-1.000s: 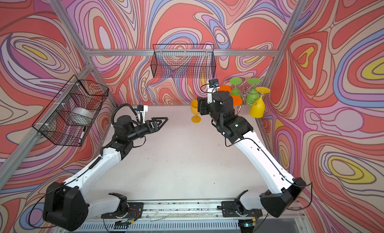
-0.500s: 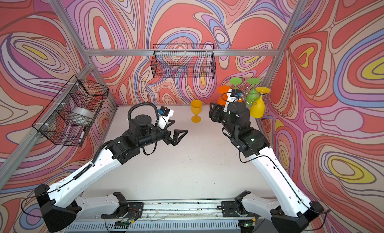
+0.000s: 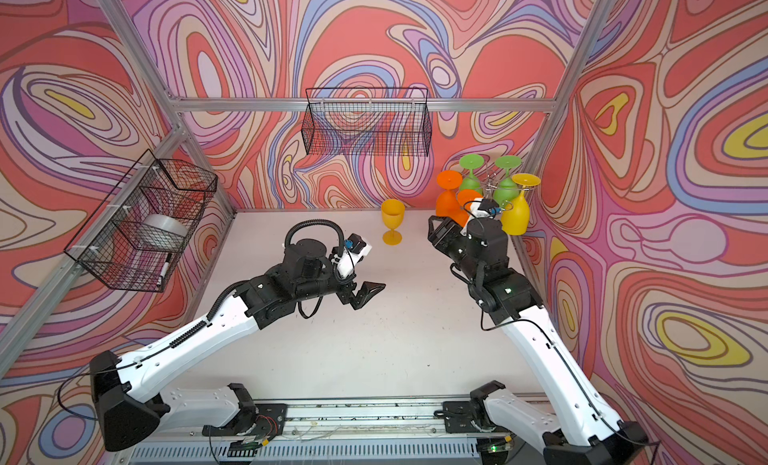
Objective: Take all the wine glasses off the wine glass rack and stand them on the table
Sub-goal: 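Move the right gripper toward the rack while the left arm reaches forward, then close the right gripper on the foot of an orange glass on the rack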
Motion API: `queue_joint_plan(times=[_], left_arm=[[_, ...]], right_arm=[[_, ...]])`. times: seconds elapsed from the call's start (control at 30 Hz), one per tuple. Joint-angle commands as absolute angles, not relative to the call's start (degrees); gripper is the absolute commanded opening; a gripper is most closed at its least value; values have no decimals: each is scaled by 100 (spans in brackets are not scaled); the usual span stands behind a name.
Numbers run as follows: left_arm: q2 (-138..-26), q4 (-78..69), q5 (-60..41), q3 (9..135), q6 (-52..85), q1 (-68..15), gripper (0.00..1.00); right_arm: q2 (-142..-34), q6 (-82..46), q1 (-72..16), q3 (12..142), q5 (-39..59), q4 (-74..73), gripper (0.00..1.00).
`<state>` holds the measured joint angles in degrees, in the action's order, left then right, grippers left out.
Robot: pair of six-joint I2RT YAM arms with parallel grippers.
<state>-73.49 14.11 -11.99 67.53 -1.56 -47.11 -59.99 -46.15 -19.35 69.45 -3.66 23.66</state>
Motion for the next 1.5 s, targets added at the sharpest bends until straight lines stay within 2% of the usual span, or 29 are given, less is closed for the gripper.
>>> queue_joint_plan(times=[0.0, 0.3, 0.53, 1.0, 1.47], left_arm=[[-7227, 1256, -1312, 6691, -372, -4745, 100], [-7051, 1309, -908, 6557, -643, -4742, 100], [-7162, 1342, -940, 6565, -634, -4744, 100], [-7111, 1396, -947, 6565, -695, -4745, 100], [-7172, 1336, -753, 6506, -766, -4735, 100]], right_arm=[[-6002, -5078, -1645, 6927, 11, 2101, 62], [-6327, -6207, -171, 6775, 1601, 1290, 53], [-6372, -6689, 410, 6468, 2179, 935, 48], [-6678, -7516, 545, 5954, 2209, -148, 39], [-7219, -8099, 602, 5952, 1921, -905, 37]])
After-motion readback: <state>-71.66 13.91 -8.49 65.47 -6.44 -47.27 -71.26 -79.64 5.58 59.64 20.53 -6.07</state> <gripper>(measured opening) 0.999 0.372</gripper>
